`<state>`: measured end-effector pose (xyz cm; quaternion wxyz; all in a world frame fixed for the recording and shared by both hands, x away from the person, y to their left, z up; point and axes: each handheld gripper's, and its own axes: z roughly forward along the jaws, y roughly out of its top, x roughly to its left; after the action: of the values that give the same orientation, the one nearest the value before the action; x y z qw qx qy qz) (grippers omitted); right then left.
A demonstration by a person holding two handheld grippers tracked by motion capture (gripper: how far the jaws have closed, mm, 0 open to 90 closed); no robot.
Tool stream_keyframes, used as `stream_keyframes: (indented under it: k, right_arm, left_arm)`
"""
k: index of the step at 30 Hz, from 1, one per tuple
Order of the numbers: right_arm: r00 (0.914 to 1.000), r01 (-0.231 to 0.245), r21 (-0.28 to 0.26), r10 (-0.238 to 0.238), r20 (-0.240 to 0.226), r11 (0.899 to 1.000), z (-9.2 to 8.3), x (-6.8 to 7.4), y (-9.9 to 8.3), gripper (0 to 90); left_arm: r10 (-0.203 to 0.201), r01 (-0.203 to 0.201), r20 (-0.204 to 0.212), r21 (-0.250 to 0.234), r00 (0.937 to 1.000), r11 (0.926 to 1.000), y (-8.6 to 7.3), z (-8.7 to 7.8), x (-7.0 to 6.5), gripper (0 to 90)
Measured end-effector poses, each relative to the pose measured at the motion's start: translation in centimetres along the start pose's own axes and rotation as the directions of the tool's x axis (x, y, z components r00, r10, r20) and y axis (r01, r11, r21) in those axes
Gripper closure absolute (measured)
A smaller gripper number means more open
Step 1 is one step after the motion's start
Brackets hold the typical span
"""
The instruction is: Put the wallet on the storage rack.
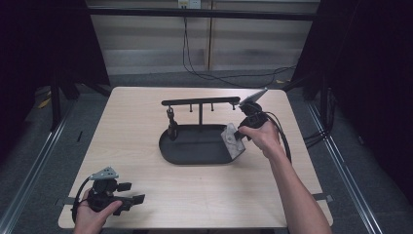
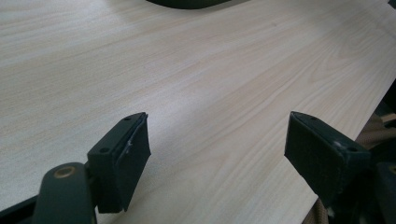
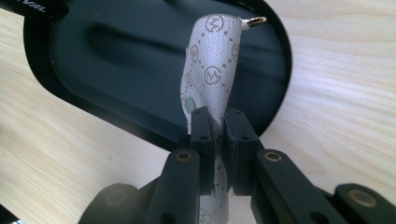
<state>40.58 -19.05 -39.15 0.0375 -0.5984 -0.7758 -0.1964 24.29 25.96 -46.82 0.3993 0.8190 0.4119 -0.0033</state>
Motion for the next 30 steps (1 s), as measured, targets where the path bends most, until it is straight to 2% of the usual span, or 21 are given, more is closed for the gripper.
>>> stream_keyframes:
  k: [8, 13, 19, 22, 24, 30]
  right_arm:
    - [0.9975, -0.042, -0.051, 0.039, -0.058, 0.998, 1.4, -0.9, 0.2, 83.7]
    - [0.9952, -0.060, -0.074, 0.054, -0.081, 0.995, 2.0, -1.0, 0.2, 83.8]
    - [0.9907, -0.092, -0.103, 0.081, -0.110, 0.990, 3.0, -1.5, 0.0, 83.7]
    - [0.9896, -0.102, -0.116, 0.088, -0.113, 0.988, 3.3, -1.7, -0.2, 83.5]
    - [0.9908, -0.091, -0.121, 0.078, -0.111, 0.988, 3.5, -1.8, -0.2, 83.4]
    - [0.9888, -0.118, -0.143, 0.104, -0.107, 0.983, 3.8, -2.1, -0.1, 83.4]
  left_arm:
    - [-0.007, 0.007, 0.000, -0.006, 1.0000, 1.0000, -0.1, -0.1, 0.0, 22.1]
    - [0.007, -0.007, -0.007, -0.001, 1.0000, 1.0000, 0.0, -0.1, -0.2, 22.1]
    - [-0.005, 0.005, -0.005, -0.007, 1.0000, 1.0000, 0.0, -0.1, 0.0, 22.1]
    - [-0.002, 0.002, -0.006, -0.004, 1.0000, 1.0000, 0.0, -0.1, 0.0, 22.0]
    - [-0.004, 0.004, -0.006, -0.003, 1.0000, 1.0000, 0.0, 0.0, 0.0, 22.1]
    - [-0.008, 0.008, -0.004, -0.009, 1.0000, 0.9999, -0.1, -0.1, 0.0, 22.1]
